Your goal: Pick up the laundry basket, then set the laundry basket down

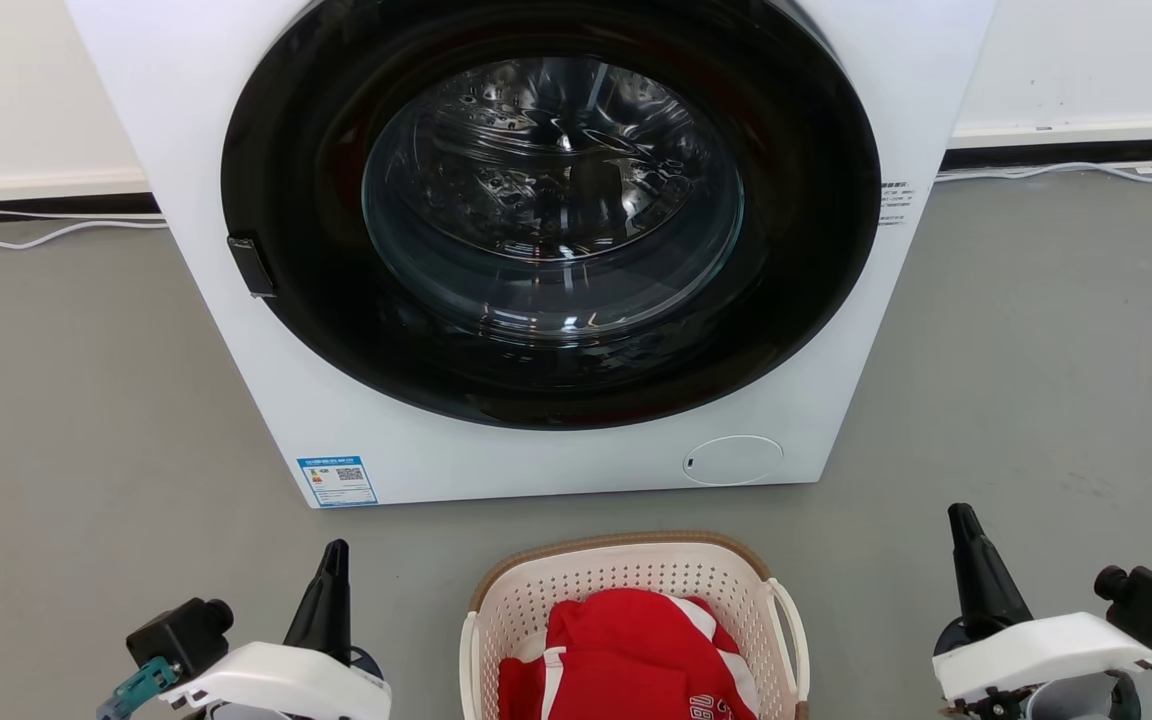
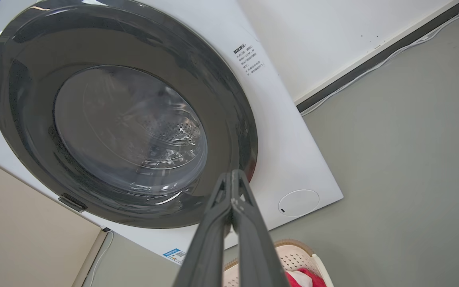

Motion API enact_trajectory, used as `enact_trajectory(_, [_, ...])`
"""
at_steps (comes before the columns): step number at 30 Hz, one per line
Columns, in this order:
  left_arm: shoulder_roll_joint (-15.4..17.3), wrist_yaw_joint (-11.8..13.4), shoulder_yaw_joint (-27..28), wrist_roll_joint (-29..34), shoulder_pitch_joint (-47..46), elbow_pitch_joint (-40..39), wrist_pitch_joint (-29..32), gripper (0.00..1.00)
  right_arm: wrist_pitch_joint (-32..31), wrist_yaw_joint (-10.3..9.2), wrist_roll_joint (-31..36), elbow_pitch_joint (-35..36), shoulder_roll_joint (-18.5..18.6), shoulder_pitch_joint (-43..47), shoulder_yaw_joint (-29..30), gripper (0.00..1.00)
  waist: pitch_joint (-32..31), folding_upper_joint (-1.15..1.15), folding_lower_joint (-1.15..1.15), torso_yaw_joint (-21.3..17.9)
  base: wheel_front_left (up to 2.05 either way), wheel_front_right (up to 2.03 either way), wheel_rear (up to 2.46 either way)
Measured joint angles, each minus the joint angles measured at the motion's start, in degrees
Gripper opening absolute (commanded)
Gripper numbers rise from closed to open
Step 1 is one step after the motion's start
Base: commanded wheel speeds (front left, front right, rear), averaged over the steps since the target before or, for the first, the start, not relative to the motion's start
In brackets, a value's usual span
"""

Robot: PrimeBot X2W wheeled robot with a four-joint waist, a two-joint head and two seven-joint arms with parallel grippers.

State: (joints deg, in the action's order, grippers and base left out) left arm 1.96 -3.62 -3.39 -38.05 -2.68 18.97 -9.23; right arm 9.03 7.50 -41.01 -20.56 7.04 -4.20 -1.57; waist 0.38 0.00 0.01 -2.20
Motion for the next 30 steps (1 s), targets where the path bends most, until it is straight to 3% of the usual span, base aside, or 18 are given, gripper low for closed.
enact_trajectory(30, [0.0,-1.0,2.6,-16.8,0.0,-0.9,4.9,0.0,-4.8,-0.01,-16.0,1.5,-1.2,0.0,3.2,0.0,-0.1,0.0,0.0,0.7,0.0,0.0,0.0])
